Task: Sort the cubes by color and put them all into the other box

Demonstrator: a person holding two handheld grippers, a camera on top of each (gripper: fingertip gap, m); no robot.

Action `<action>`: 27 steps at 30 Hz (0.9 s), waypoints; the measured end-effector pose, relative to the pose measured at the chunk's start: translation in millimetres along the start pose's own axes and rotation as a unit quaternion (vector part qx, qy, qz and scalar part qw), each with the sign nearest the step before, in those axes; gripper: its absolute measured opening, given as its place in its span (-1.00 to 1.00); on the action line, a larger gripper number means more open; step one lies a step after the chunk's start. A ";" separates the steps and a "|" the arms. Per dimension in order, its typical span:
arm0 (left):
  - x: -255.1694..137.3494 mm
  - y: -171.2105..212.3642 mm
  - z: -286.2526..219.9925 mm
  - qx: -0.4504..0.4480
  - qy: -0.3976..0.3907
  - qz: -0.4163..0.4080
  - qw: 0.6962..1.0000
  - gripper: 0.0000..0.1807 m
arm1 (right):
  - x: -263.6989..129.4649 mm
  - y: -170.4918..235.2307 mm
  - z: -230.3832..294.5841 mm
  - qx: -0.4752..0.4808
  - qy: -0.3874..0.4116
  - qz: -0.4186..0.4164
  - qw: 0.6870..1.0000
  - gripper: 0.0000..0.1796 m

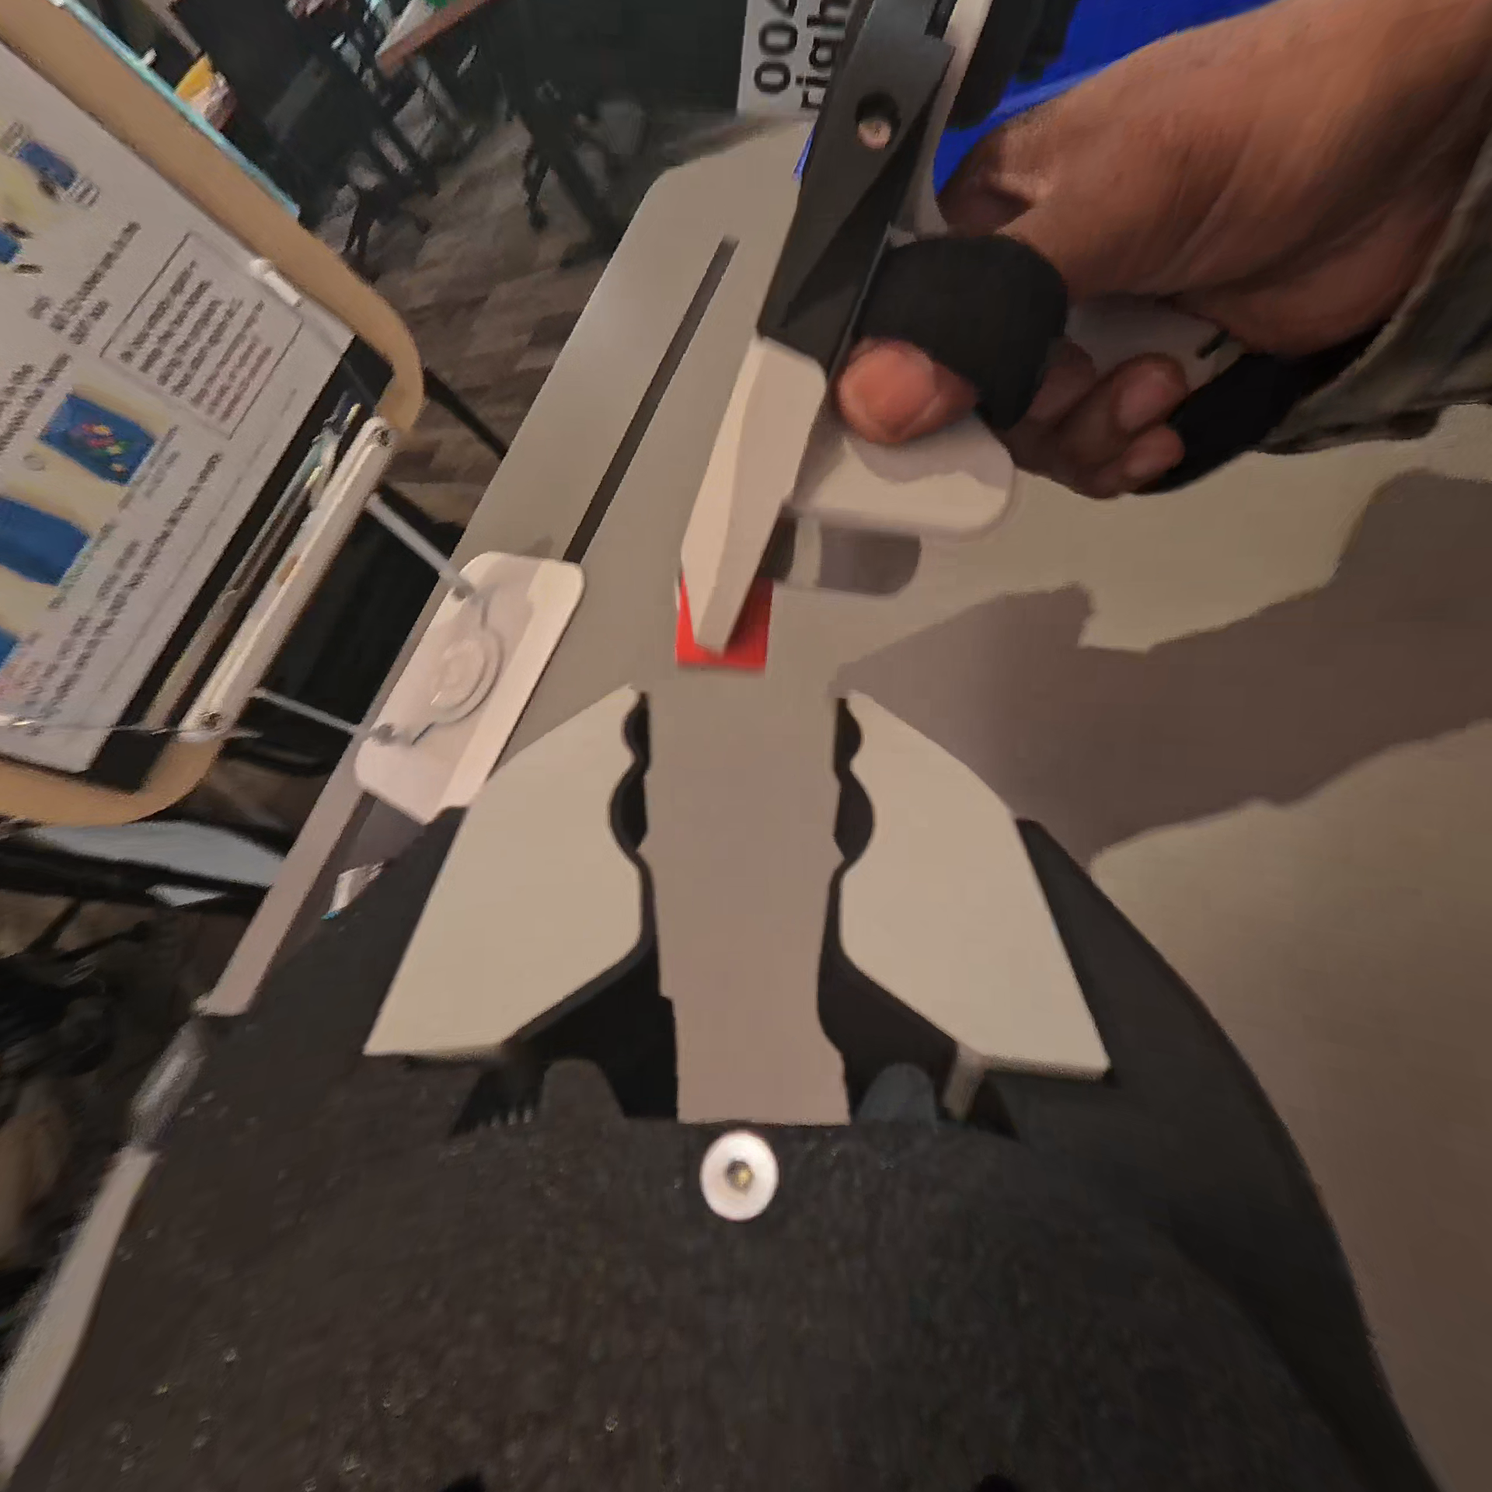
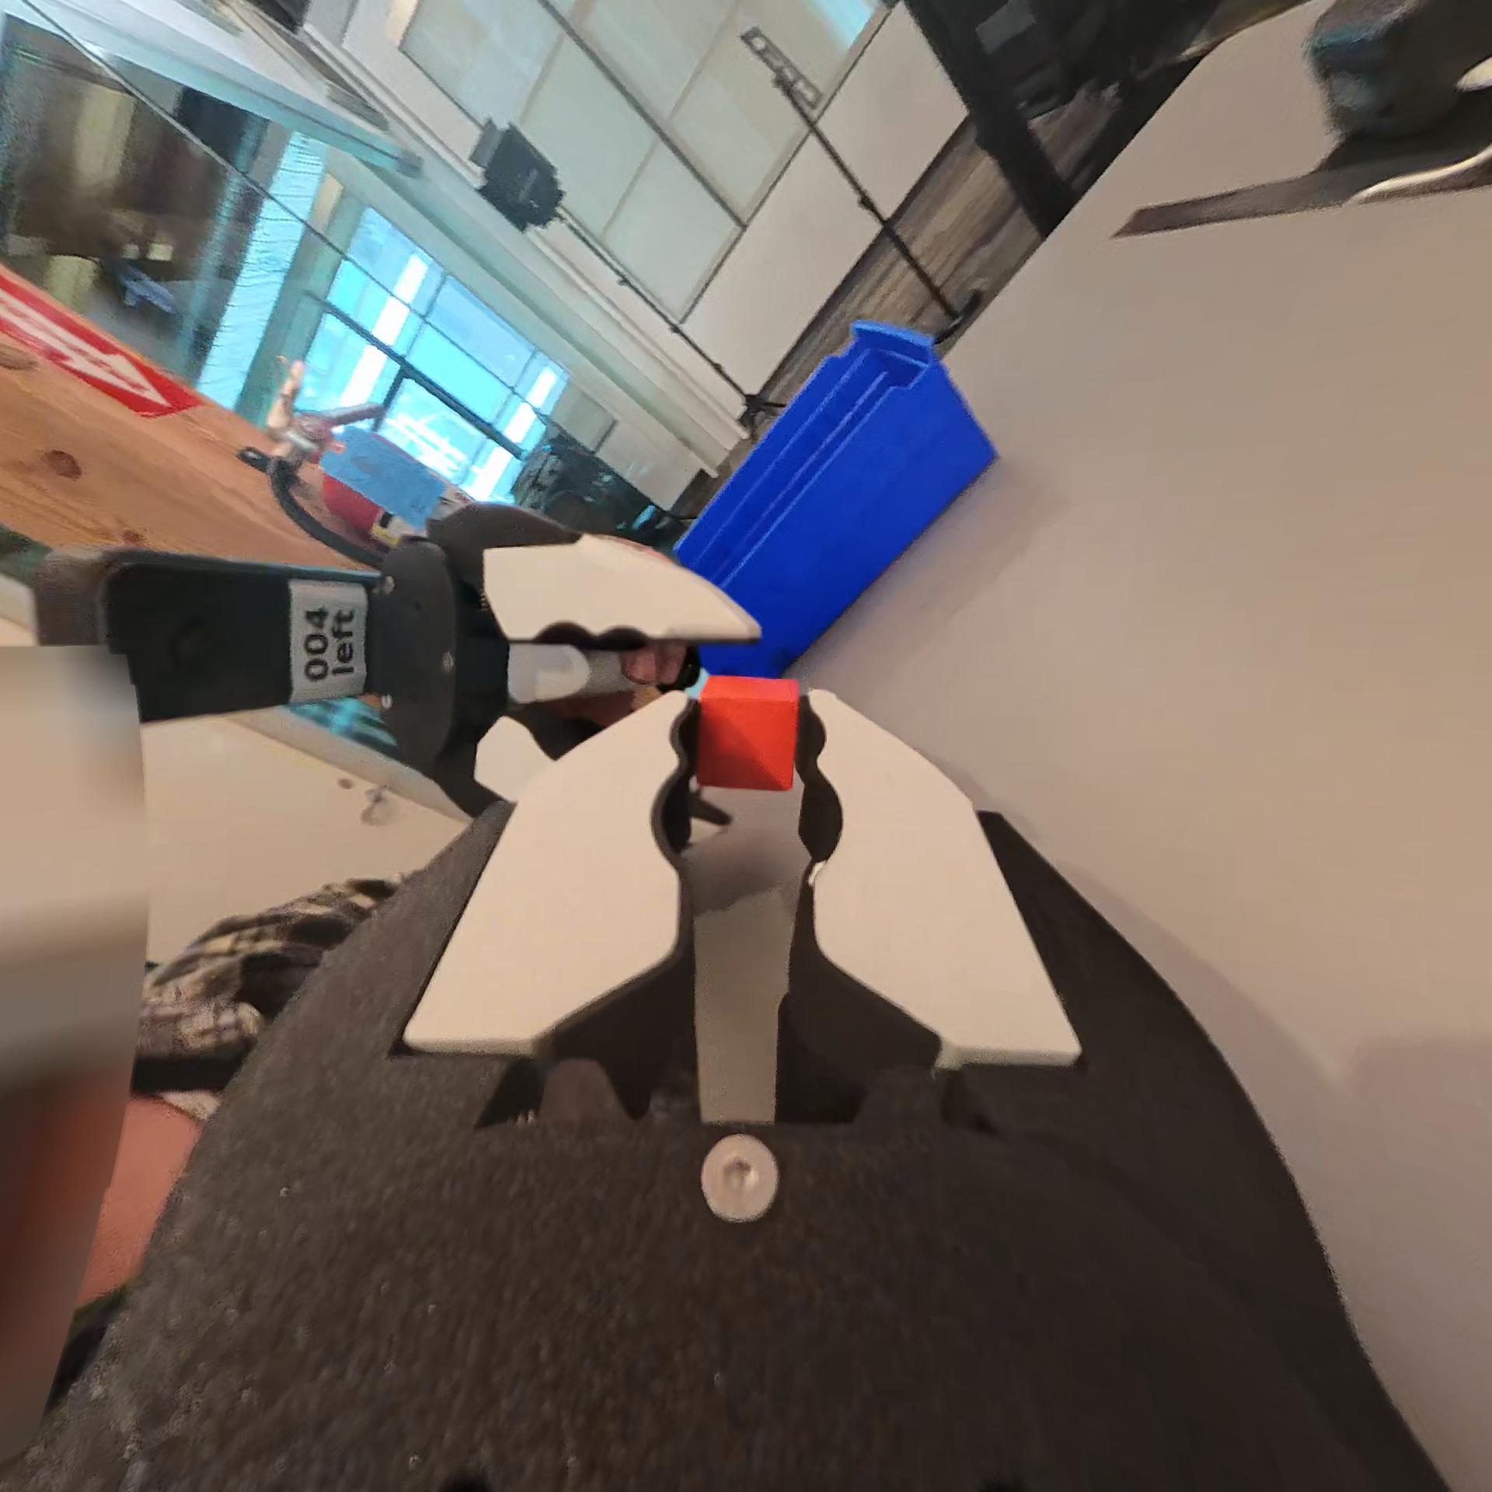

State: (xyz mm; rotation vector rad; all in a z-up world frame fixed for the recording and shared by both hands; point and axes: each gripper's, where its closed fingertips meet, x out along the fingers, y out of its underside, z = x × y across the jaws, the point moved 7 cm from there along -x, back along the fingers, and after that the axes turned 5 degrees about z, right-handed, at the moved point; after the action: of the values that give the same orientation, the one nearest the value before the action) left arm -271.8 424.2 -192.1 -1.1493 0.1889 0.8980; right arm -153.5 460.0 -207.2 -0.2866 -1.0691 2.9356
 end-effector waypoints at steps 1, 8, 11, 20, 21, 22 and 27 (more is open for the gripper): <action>0.7 -2.1 -4.5 -0.012 0.018 -0.017 1.000 -0.39 | -20.0 0.2 -0.4 -0.006 0.022 0.000 1.000 -0.75; -11.9 12.6 -32.3 -0.073 0.114 -0.087 0.987 -0.03 | -238.2 27.4 -18.8 -0.009 0.361 0.058 0.931 -0.75; -8.8 23.5 -40.0 -0.082 0.134 -0.074 0.985 -0.04 | -311.0 60.4 -37.6 0.047 0.469 0.107 0.875 -0.75; -36.3 40.9 -25.7 -0.109 0.116 -0.068 0.985 -0.12 | -350.6 93.6 -71.0 0.078 0.487 0.111 0.863 -0.44; -48.1 47.8 -16.2 -0.108 0.093 -0.057 0.988 -0.13 | -350.3 84.1 -61.4 0.059 0.483 0.089 0.869 -0.43; -62.2 56.3 -4.8 -0.108 0.067 -0.043 0.991 -0.14 | -347.5 73.8 -49.0 0.037 0.475 0.065 0.877 -0.41; -151.4 116.4 63.9 -0.128 -0.050 0.061 0.989 -0.18 | -291.9 42.3 21.3 -0.101 0.379 0.001 0.920 -0.36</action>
State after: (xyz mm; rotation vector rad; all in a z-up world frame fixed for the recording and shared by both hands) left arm -470.7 413.5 -162.2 -1.3378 0.0633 1.1087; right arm 132.4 394.7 -168.7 -1.2813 -1.1886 2.3131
